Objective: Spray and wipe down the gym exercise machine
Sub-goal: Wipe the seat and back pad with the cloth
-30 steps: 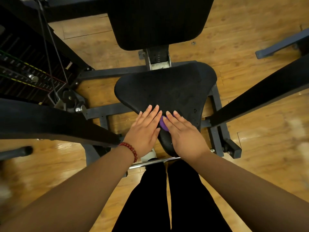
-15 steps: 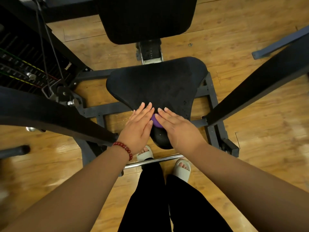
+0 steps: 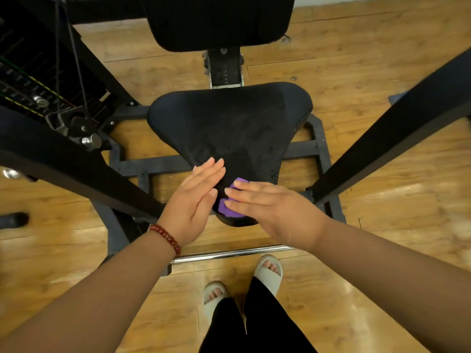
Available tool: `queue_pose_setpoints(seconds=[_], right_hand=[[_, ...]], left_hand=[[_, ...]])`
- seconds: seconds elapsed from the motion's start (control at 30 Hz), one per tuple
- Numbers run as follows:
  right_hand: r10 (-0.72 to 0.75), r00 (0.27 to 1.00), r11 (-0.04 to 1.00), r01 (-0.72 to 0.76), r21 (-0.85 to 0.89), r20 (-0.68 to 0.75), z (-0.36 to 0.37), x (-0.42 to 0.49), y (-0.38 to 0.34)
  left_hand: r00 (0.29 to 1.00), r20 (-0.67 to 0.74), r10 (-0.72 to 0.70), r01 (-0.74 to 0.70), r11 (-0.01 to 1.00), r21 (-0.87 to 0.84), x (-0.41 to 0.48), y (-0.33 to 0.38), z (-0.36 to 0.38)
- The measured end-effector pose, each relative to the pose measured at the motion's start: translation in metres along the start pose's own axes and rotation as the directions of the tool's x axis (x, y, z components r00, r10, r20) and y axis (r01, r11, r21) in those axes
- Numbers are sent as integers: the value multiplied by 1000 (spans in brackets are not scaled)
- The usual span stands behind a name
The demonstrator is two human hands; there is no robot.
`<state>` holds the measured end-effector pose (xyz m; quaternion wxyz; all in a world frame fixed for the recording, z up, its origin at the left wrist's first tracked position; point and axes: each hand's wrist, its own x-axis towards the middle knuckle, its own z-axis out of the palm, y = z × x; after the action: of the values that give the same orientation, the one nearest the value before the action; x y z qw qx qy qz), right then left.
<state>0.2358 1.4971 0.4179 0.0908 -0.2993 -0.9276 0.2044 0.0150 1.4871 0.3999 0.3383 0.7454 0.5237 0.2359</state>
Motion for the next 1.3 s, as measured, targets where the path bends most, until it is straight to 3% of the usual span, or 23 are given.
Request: queue_pose_setpoints(seconds=[0.17, 0.33, 0.43, 0.53, 0.7, 0.8, 0.97, 1.1, 1.2, 1.3], right_hand=[[-68, 996, 996, 71, -48, 50, -1, 4, 12], [72, 988, 995, -80, -53, -140, 2, 12, 30], [-13, 986, 999, 7, -33, -169, 11, 5, 23], [-152, 984, 988, 148, -53, -93, 7, 1, 38], [-36, 981, 996, 19, -90, -192, -4, 22, 72], [-80, 967, 995, 62, -81, -243, 8, 18, 62], [-240, 947, 969, 220, -112, -215, 10, 9, 58], [-117, 960, 981, 72, -181, -253, -1, 21, 73], [-4, 956, 993, -30, -111, -295, 2, 19, 62], [-85, 955, 995, 65, -80, -283, 12, 7, 33]], left_hand=[[997, -27, 73, -72, 996, 60, -2, -10, 6], [980, -94, 176, -161, 975, 151, 9, -23, 8], [962, -153, 226, -202, 967, 159, 14, -34, 22], [919, -277, 281, -249, 958, 144, 17, -42, 35], [837, -417, 354, -339, 934, 112, 23, -46, 45], [776, -489, 398, -383, 914, 135, 23, -52, 52], [763, -515, 391, -390, 913, 115, 27, -58, 56], [762, -523, 381, -384, 917, 109, 26, -59, 56], [773, -507, 380, -377, 919, 114, 25, -59, 55], [812, -461, 358, -339, 932, 126, 25, -60, 51]])
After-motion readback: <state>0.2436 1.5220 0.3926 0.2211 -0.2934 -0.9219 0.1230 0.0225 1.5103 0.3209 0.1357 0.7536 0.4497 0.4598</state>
